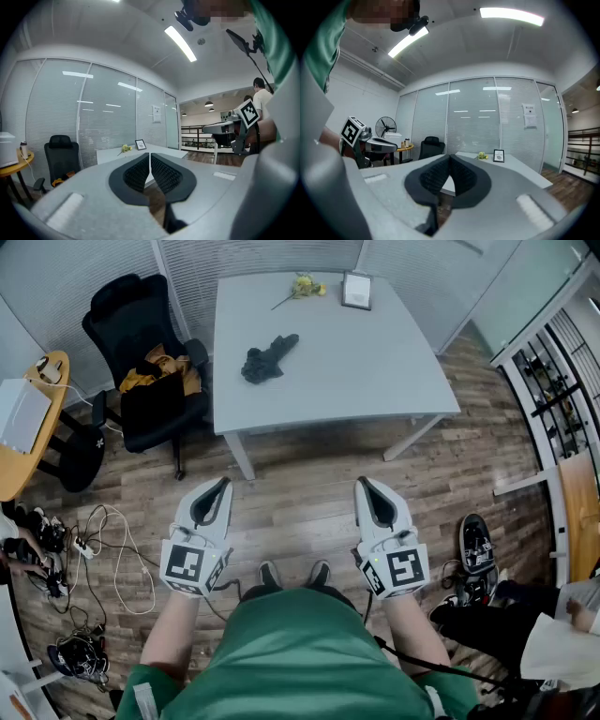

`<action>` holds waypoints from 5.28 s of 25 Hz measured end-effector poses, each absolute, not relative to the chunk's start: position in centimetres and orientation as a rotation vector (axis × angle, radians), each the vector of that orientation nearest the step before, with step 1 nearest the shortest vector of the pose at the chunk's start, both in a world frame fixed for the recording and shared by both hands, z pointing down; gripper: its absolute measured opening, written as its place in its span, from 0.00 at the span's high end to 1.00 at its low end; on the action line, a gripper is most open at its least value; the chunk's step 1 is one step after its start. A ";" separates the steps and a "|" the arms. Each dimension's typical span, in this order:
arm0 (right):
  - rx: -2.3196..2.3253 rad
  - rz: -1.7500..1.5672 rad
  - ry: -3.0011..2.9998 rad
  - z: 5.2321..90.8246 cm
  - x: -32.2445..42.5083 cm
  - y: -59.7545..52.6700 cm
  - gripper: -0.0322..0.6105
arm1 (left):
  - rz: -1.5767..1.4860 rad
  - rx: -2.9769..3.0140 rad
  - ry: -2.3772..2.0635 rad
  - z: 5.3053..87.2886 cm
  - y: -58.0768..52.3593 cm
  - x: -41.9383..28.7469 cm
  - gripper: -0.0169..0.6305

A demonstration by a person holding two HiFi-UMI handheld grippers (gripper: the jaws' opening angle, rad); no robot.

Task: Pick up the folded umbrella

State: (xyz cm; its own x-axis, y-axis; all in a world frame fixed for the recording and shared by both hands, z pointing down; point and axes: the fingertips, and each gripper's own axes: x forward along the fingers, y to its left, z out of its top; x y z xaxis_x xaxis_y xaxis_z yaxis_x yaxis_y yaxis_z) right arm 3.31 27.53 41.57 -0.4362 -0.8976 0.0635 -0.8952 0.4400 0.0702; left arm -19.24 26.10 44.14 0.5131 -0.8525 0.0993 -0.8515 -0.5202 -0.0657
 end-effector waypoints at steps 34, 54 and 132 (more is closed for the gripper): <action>1.634 0.089 -2.525 44.6 2.2 22.3 0.95 | -0.225 -2.785 1.467 45.3 20.0 -20.3 0.95; 1.503 0.192 -2.705 45.1 9.9 5.8 0.95 | -0.377 -2.601 1.639 43.2 6.9 -13.0 0.95; 2.123 0.439 -2.123 50.4 24.5 -9.8 0.95 | -2.135 -2.726 1.139 78.6 -27.4 -11.4 0.46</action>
